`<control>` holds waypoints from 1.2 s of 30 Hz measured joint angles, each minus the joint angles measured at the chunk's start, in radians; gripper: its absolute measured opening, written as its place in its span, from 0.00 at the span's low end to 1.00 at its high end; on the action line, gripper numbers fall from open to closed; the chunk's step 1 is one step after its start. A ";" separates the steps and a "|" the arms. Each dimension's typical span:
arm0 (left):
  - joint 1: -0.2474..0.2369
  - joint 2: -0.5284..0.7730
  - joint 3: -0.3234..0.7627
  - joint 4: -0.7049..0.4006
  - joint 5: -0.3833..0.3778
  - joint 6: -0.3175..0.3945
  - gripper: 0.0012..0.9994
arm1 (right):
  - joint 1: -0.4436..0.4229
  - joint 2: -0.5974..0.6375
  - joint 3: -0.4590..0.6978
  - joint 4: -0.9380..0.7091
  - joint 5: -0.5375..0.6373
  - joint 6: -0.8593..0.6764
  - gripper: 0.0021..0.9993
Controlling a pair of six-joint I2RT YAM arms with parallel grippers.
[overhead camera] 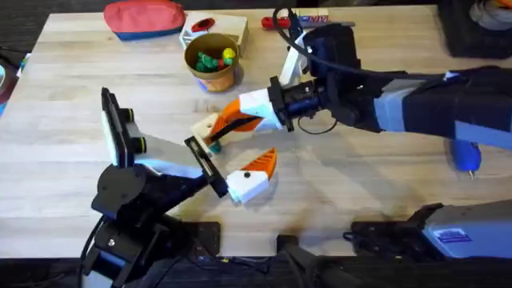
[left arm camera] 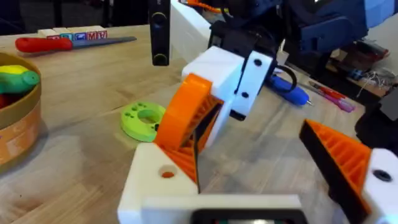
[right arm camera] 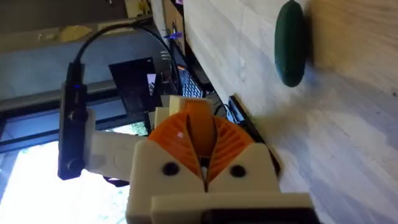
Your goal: Pick up the gripper from the table and insert it into the empty holder that is missing its gripper. Then pick up a screw, insert it into the mounting hole, and use the screwdriver to tighten it. Finally, clean up the table by picking up the vegetable and placing it into the bucket.
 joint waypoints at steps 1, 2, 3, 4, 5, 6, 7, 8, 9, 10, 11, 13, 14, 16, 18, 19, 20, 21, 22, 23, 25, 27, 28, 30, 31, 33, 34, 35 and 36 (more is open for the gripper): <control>0.000 0.000 0.000 0.000 0.000 0.000 0.99 | 0.000 0.000 0.000 0.000 0.000 -0.003 0.00; 0.000 0.000 0.000 0.000 0.000 0.000 0.99 | 0.002 0.000 0.000 0.000 0.000 -0.005 0.00; 0.000 0.000 0.000 0.000 0.000 0.000 0.99 | 0.003 0.000 0.000 0.000 0.001 -0.006 0.00; 0.000 0.000 0.000 0.000 0.000 0.000 0.99 | 0.003 0.000 0.000 0.000 0.001 -0.008 0.00; 0.000 0.000 0.000 0.000 0.000 0.000 0.99 | 0.003 0.000 0.000 0.000 0.002 -0.009 0.00; 0.000 0.000 0.000 0.000 0.000 0.000 0.99 | 0.003 0.000 0.000 0.000 0.002 -0.011 0.00; 0.000 0.000 0.000 0.000 0.000 0.000 0.99 | 0.003 0.000 0.000 0.000 0.002 -0.014 0.00; 0.000 0.000 0.000 0.000 0.000 0.000 0.99 | 0.003 0.000 0.000 0.000 0.002 -0.015 0.00; 0.000 0.000 0.000 0.000 0.000 0.000 0.99 | 0.003 0.000 0.000 0.000 0.002 -0.018 0.00; 0.000 0.000 0.000 0.000 0.000 0.000 0.99 | 0.003 0.000 0.000 0.000 0.001 -0.022 0.00; 0.000 0.000 0.000 0.000 0.000 0.000 0.99 | 0.003 0.000 0.000 0.000 0.000 -0.026 0.00; 0.000 0.000 0.000 0.000 0.001 0.000 0.99 | 0.003 0.000 0.000 0.002 -0.006 -0.033 0.00; 0.000 0.000 0.000 0.000 0.001 0.003 0.99 | 0.002 0.000 0.000 0.009 -0.012 -0.039 0.00; 0.000 0.000 0.000 0.000 0.003 0.010 0.99 | -0.005 0.005 0.000 0.026 -0.031 -0.056 0.03; 0.000 0.000 0.000 -0.002 0.007 0.015 0.99 | -0.011 0.014 0.000 0.039 -0.057 -0.067 0.10; 0.000 0.000 0.000 -0.003 0.014 0.016 0.99 | -0.014 0.018 0.000 0.042 -0.069 -0.069 0.14; 0.000 0.000 0.000 -0.004 0.028 0.019 0.99 | -0.015 0.021 0.000 0.045 -0.086 -0.074 0.19; -0.003 0.000 0.001 -0.004 0.042 0.021 0.99 | -0.013 0.023 0.000 0.045 -0.101 -0.077 0.23; -0.003 0.000 0.001 -0.005 0.049 0.022 0.99 | -0.013 0.024 0.000 0.045 -0.113 -0.079 0.27; -0.003 0.000 0.001 -0.005 0.054 0.024 0.99 | -0.013 0.024 0.000 0.045 -0.121 -0.081 0.30; -0.008 -0.001 0.001 -0.005 0.082 0.029 0.99 | -0.006 0.025 0.000 0.045 -0.153 -0.085 0.36; -0.011 -0.001 0.001 -0.005 0.100 0.032 0.99 | 0.004 0.026 -0.002 0.044 -0.179 -0.088 0.39; -0.013 -0.001 0.001 -0.006 0.115 0.034 0.99 | 0.007 0.027 -0.002 0.044 -0.185 -0.088 0.42; -0.021 -0.001 0.001 -0.007 0.141 0.037 0.99 | 0.013 0.026 -0.002 0.045 -0.201 -0.089 0.48; -0.023 -0.001 0.001 -0.008 0.151 0.037 0.99 | 0.016 0.028 -0.002 0.045 -0.206 -0.089 0.51; -0.026 -0.001 0.001 -0.008 0.173 0.038 0.99 | 0.021 0.028 -0.002 0.046 -0.219 -0.089 0.58; -0.027 -0.001 0.000 -0.009 0.181 0.038 0.99 | 0.024 0.028 -0.002 0.048 -0.223 -0.089 0.61; -0.029 -0.001 0.000 -0.010 0.189 0.038 0.99 | 0.025 0.028 -0.002 0.049 -0.226 -0.090 0.64; -0.030 -0.001 0.000 -0.010 0.195 0.038 0.99 | 0.026 0.028 -0.002 0.050 -0.227 -0.089 0.66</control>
